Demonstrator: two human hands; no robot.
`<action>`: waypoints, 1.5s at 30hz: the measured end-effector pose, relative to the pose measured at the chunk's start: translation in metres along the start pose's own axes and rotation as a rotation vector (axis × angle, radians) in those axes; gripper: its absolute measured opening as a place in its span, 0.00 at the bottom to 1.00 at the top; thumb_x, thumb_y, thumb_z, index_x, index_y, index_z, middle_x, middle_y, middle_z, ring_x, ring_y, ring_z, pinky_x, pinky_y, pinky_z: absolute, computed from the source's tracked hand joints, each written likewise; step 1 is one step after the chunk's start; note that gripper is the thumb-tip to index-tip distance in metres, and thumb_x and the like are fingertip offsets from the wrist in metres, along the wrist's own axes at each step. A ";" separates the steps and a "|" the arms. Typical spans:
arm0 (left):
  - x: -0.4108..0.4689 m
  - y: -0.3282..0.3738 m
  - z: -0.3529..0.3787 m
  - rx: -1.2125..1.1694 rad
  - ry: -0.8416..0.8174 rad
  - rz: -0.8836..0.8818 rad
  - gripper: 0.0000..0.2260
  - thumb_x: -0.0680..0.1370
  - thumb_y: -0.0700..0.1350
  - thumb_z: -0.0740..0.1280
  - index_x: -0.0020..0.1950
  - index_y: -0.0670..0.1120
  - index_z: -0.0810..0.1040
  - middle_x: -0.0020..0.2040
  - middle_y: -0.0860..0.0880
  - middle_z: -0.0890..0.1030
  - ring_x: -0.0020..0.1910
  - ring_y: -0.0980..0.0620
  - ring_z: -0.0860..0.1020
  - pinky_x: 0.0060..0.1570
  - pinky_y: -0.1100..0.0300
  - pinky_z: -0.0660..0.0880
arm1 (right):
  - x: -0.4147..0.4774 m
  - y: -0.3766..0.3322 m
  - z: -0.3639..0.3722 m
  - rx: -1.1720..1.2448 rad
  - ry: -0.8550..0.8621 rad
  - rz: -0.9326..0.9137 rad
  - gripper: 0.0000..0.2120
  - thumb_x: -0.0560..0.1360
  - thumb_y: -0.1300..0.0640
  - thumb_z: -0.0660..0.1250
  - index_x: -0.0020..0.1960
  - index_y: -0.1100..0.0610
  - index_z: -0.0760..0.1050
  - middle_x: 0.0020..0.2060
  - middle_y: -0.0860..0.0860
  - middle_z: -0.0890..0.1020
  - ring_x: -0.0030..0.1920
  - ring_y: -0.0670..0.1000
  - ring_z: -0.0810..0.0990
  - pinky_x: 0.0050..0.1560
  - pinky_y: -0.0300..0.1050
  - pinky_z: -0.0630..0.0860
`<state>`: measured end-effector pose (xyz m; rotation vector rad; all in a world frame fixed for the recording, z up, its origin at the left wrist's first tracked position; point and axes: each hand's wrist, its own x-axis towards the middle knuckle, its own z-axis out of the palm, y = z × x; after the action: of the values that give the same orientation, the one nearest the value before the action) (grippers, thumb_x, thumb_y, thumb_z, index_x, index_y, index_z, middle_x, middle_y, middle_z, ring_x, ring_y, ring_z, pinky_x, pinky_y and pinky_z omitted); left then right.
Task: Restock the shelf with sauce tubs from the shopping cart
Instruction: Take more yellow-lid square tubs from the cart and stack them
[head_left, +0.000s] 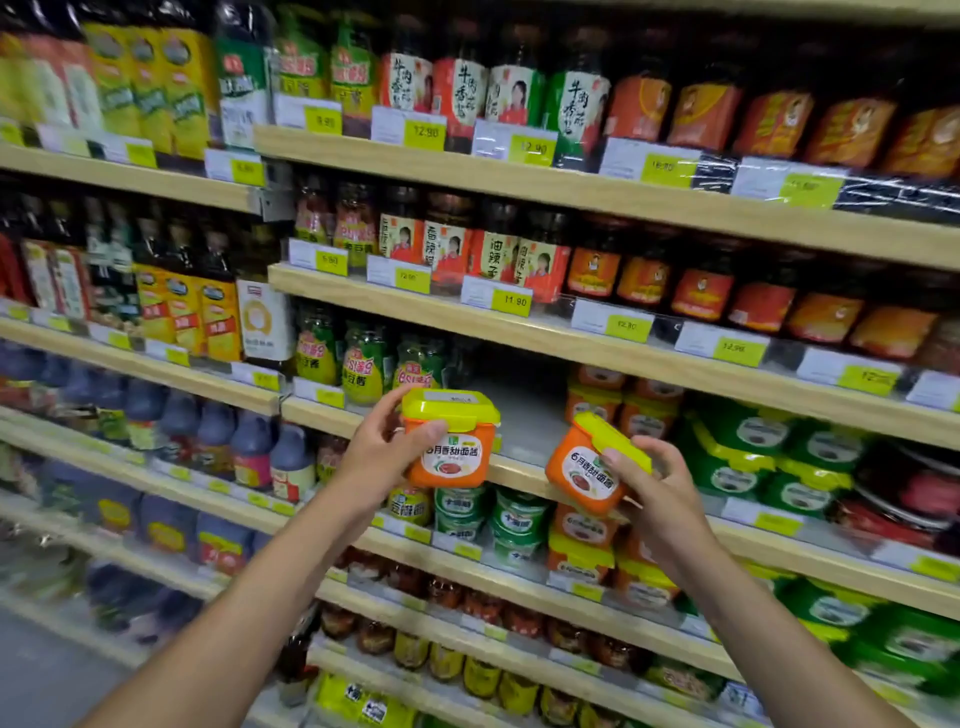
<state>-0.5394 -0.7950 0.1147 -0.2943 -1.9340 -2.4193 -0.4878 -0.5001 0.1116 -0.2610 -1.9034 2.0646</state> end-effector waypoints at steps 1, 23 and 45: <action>0.005 -0.003 0.003 0.000 -0.018 -0.006 0.29 0.69 0.50 0.81 0.67 0.58 0.75 0.53 0.51 0.85 0.46 0.49 0.86 0.35 0.57 0.82 | -0.001 0.000 -0.005 0.003 0.035 -0.002 0.31 0.67 0.53 0.78 0.66 0.57 0.69 0.53 0.56 0.82 0.45 0.53 0.85 0.38 0.48 0.81; 0.053 -0.023 0.036 0.001 -0.231 -0.023 0.29 0.71 0.48 0.75 0.71 0.55 0.71 0.59 0.50 0.83 0.48 0.54 0.86 0.40 0.61 0.81 | 0.084 -0.011 -0.046 -0.499 0.266 -0.181 0.40 0.63 0.50 0.84 0.68 0.51 0.65 0.58 0.49 0.78 0.59 0.52 0.78 0.61 0.56 0.78; 0.108 -0.048 0.066 0.103 -0.218 0.006 0.33 0.68 0.50 0.77 0.72 0.55 0.71 0.57 0.51 0.83 0.50 0.56 0.85 0.44 0.60 0.82 | 0.137 -0.001 -0.067 -1.179 -0.063 -0.250 0.28 0.70 0.45 0.78 0.67 0.53 0.78 0.62 0.52 0.81 0.62 0.54 0.79 0.62 0.48 0.75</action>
<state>-0.6437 -0.7102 0.1002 -0.5813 -2.1308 -2.3606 -0.5925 -0.3891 0.1177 -0.1845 -2.7771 0.6035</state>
